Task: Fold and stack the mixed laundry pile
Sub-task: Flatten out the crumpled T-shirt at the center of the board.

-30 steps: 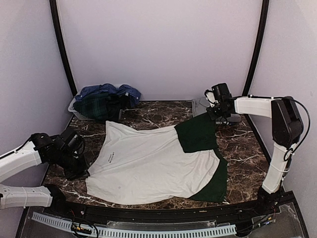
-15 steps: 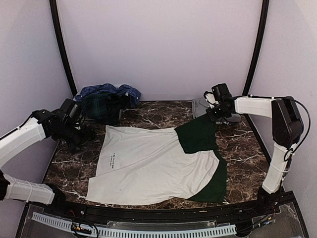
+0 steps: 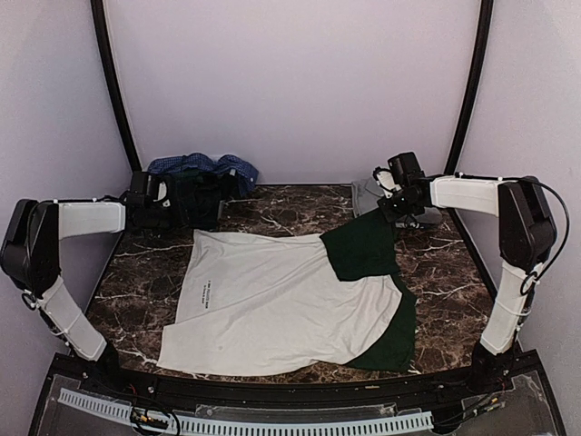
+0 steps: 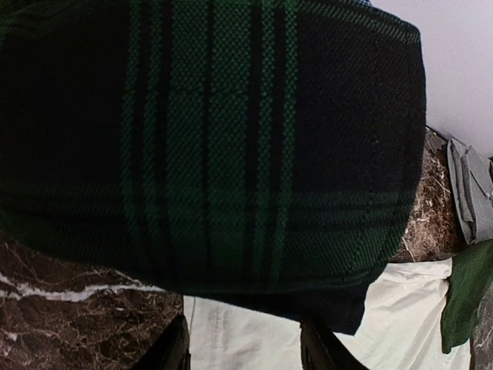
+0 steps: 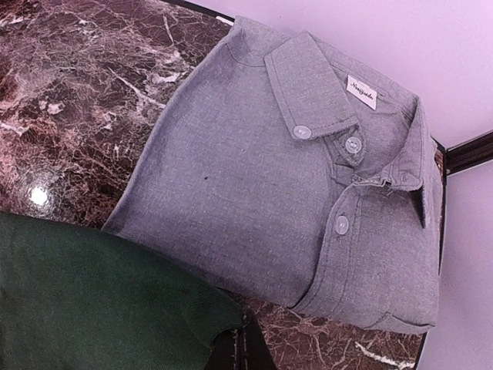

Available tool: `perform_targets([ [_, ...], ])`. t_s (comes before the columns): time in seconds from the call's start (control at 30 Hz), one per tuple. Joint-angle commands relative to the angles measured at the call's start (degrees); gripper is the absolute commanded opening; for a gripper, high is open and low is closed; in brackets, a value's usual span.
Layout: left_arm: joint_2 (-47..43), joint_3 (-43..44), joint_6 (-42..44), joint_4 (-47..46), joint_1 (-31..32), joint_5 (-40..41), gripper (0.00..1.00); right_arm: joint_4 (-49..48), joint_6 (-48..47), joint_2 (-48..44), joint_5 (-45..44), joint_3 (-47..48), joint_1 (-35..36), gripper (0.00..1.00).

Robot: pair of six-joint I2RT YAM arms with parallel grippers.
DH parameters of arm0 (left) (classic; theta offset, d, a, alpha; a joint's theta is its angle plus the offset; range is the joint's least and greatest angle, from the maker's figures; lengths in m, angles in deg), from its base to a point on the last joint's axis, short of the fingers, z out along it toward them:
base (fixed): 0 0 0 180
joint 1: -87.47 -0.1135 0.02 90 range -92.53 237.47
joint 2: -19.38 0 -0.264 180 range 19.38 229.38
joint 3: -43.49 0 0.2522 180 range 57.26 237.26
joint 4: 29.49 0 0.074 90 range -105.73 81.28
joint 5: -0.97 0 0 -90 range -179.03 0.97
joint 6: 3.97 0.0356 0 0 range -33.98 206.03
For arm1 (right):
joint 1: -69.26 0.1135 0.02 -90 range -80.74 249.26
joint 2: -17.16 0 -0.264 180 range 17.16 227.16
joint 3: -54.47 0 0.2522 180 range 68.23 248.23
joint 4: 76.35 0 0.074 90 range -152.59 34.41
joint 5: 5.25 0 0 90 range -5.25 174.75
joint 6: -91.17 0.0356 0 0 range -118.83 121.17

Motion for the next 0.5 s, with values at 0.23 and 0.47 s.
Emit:
perform_targets([
  [0.23,13.1,4.3,7.5,-9.2,-0.3,-2.1,0.42,-0.3,0.2,-1.7,-0.1,1.4,-0.1,0.00],
  [0.47,20.4,11.0,6.6,-4.9,-1.1,-2.0,0.44,-0.3,-0.1,-1.4,-0.3,1.5,-0.1,0.00],
])
